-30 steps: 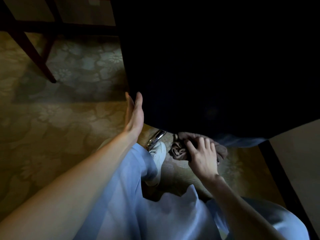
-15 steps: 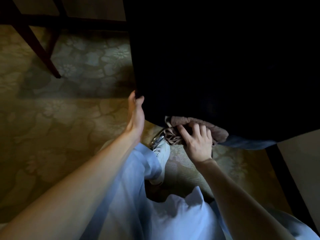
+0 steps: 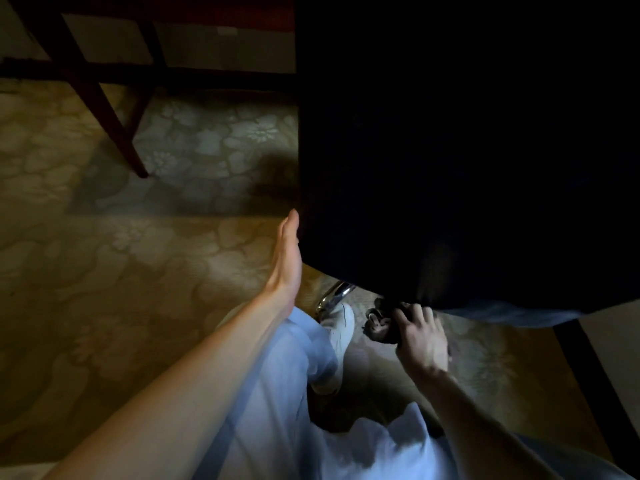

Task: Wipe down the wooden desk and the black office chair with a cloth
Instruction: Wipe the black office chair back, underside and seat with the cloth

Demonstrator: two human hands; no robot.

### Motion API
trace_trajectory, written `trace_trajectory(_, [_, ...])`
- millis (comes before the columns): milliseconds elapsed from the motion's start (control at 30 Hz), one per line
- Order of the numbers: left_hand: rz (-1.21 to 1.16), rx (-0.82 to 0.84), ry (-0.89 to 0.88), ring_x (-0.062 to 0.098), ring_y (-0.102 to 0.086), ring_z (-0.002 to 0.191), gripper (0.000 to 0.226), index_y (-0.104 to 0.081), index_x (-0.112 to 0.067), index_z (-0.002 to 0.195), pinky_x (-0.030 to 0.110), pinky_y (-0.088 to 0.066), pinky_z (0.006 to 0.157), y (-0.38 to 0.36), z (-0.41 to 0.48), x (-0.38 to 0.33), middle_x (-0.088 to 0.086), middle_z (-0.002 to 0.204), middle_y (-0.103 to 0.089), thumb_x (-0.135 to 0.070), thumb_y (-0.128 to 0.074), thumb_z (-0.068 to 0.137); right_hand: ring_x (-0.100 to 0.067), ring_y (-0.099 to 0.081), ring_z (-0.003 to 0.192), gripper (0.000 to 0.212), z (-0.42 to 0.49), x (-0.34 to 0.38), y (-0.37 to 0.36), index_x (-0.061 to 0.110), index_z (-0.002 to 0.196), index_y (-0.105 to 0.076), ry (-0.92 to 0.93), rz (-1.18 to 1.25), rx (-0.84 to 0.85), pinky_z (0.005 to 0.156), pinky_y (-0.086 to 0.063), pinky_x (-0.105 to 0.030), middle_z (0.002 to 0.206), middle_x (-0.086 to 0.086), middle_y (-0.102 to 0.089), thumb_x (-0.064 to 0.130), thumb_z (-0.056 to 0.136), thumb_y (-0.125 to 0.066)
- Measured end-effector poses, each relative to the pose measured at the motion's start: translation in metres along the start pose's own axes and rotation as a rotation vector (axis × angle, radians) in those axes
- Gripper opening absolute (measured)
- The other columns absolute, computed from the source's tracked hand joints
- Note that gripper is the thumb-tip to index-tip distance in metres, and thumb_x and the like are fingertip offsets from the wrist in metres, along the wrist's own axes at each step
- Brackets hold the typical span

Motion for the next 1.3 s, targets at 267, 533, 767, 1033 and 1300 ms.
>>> trace_trajectory(267, [0.183,-0.169,0.02,0.019,-0.022,0.156,0.079,-0.022,-0.021,0.164,0.032,-0.016,0.123,-0.042,-0.035,0.015,0.002,0.171,-0.02,-0.061,-0.047,0.101,-0.035,-0.051,0.093,0.066,-0.046,-0.055,0.086,0.017,0.129,-0.066,0.232,0.066,-0.477,0.075,-0.041,-0.041,0.111,-0.013,-0.055,0.022,0.066,-0.083])
trace_trajectory(533, [0.128,0.014,0.094,0.017,-0.014,0.158,0.08,-0.01,-0.023,0.165,0.042,-0.009,0.125,-0.1,-0.053,0.01,0.003,0.172,-0.013,-0.069,-0.03,0.103,-0.031,-0.037,0.096,0.046,-0.072,-0.1,0.171,0.024,0.138,-0.052,0.136,-0.118,-0.861,0.083,-0.03,-0.046,0.118,-0.016,-0.038,0.042,0.096,-0.053])
trace_trajectory(767, [0.107,0.002,-0.017,0.013,-0.014,0.157,0.068,0.004,-0.039,0.163,0.031,-0.009,0.12,-0.08,-0.039,0.03,-0.01,0.173,-0.004,-0.058,-0.03,0.108,-0.033,-0.041,0.1,0.06,-0.036,-0.1,0.135,0.023,0.133,-0.049,0.141,-0.127,-0.821,0.084,-0.033,-0.047,0.12,-0.015,-0.04,0.031,0.083,-0.08])
trace_trajectory(1033, [-0.018,-0.009,0.012,0.011,-0.015,0.157,0.057,-0.009,-0.057,0.158,0.045,-0.011,0.128,-0.071,-0.012,0.032,-0.017,0.171,-0.011,-0.062,-0.032,0.106,-0.032,-0.043,0.09,0.052,-0.02,-0.081,0.036,0.025,0.126,-0.053,0.172,-0.095,-0.83,0.08,-0.033,-0.045,0.113,-0.014,-0.045,0.019,0.078,-0.072])
trace_trajectory(1300, [-0.04,-0.053,-0.011,0.013,-0.014,0.158,0.062,-0.005,-0.053,0.16,0.051,-0.009,0.129,-0.07,0.002,0.029,-0.013,0.172,-0.007,-0.059,-0.035,0.106,-0.032,-0.041,0.089,0.061,-0.033,-0.081,0.007,0.021,0.127,-0.061,0.282,-0.08,-0.372,0.071,-0.047,-0.048,0.098,-0.014,-0.051,0.012,0.067,-0.066])
Point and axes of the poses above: each hand's wrist, its own z-axis towards the middle knuckle, its own y-axis out of the back of the hand, x = y × z, the point moved 2 cm from there along z, towards the middle knuckle
